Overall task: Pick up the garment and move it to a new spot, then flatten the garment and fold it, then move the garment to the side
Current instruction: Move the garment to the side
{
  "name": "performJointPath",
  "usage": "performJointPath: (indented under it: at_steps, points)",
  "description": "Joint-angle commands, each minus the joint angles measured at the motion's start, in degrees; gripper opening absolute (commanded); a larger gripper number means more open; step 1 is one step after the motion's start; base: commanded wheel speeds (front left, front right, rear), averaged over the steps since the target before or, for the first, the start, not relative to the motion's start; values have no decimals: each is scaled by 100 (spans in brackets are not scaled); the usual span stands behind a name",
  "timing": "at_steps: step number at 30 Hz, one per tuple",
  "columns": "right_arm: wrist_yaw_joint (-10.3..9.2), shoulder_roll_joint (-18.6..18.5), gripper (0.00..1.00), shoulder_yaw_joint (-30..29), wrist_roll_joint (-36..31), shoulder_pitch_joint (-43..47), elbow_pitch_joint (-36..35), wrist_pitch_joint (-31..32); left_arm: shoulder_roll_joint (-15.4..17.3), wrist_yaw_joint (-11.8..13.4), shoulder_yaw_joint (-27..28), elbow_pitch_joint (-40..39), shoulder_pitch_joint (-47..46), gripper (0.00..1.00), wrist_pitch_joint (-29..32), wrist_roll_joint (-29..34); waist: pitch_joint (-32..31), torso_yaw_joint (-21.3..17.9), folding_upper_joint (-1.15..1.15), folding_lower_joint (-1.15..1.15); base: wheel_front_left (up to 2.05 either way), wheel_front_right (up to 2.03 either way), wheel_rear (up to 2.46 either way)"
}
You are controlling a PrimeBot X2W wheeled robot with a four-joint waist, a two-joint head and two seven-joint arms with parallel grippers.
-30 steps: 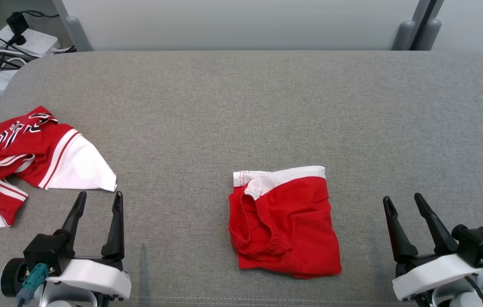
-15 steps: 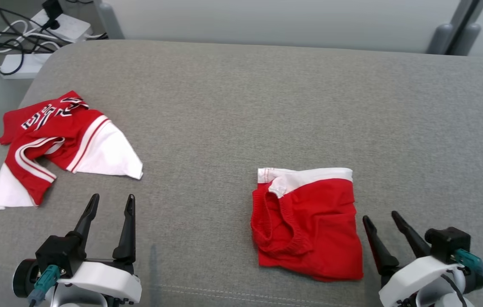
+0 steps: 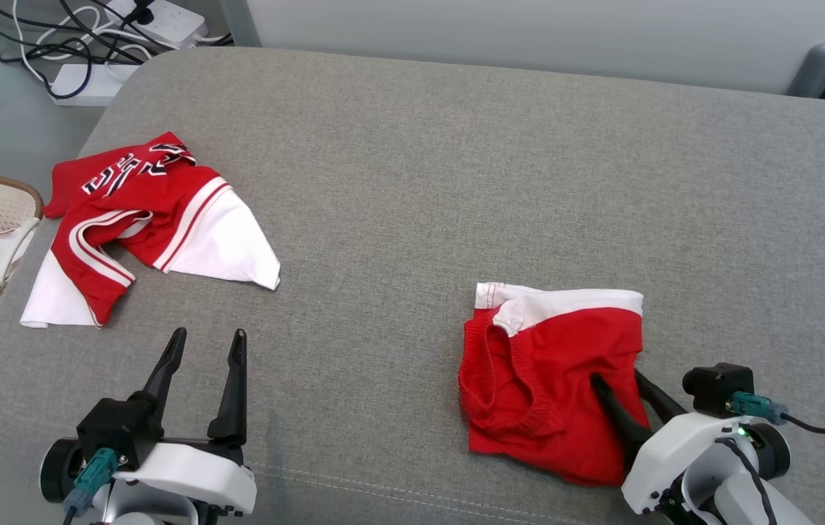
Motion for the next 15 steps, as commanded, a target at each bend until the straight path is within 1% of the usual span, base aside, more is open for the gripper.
performJointPath:
  at_steps: [1,4,8,15]
  points:
    - [24,-62,0,114,34,-111,-80,-79,92,-34,204,-110,-266,100,-72,-49,0,-10,0,0,0,0,0]
    - [24,-168,0,237,23,-192,-44,-299,108,-78,171,-99,-273,100,-61,-64,17,-85,0,0,0,0,0]
    - [24,-287,0,234,-20,-220,4,-540,146,-147,117,-93,-297,100,13,-94,35,-274,0,0,0,0,0]
    - [24,-330,0,47,-92,-72,-21,-740,290,-339,-58,-206,-399,100,123,-31,70,-845,0,0,0,0,0]
